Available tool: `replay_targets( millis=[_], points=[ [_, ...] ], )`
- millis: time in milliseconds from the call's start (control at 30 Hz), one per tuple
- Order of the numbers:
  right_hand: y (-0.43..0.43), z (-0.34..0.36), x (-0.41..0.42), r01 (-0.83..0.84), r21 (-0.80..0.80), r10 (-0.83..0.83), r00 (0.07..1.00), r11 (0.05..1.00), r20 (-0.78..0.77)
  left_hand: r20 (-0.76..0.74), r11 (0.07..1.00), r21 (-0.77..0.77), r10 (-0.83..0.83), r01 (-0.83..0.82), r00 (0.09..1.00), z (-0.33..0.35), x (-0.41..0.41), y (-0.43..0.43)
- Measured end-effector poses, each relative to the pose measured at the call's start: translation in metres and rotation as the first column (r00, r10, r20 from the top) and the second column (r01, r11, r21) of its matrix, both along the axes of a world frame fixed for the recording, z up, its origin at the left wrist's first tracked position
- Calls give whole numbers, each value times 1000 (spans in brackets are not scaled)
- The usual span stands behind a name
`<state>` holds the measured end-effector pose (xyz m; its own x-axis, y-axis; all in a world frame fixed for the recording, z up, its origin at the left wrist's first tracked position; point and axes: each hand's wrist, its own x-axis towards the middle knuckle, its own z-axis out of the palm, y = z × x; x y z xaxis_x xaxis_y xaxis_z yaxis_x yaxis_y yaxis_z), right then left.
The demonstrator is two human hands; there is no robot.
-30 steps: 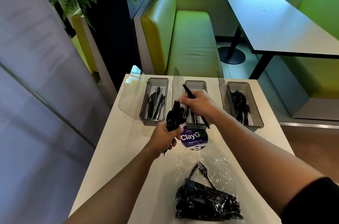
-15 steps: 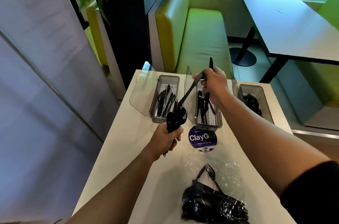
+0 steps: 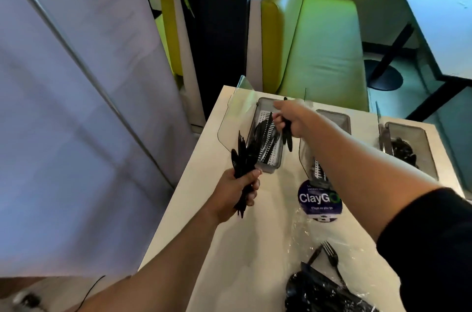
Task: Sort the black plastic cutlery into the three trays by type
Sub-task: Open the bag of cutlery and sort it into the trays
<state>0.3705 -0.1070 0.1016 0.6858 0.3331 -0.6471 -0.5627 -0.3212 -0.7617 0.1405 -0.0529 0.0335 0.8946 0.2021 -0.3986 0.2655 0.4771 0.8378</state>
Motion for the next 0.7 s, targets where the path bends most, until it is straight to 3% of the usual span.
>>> replay_targets(
  millis=[100, 200, 367, 467, 567, 700],
  points=[
    [14, -29, -1, -125, -142, 122, 992, 982, -25, 11, 997, -77, 12, -11, 1000, 0, 0, 13],
    [18, -44, -1, -96, -119, 100, 995, 988, 29, 35, 996, -86, 5, -2, 999, 1, 1, 21],
    [17, -49, -1, -124, -171, 165, 953, 977, 253, 64, 997, -71, -14, 18, 998, 2, 2, 24],
    [9, -30, -15, -275, -45, 278, 938, 960, 207, 70, 998, -63, -11, 16, 997, 5, 8, 20],
    [-7, -11, -33, -477, 6, 474, 874, 879, 104, 82, 999, -33, -15, 18, 996, 11, 14, 13],
    [-29, 3, -43, -430, 96, 419, 900, 898, 118, 102, 999, 27, -33, 30, 994, 21, 21, -1]
  ],
)
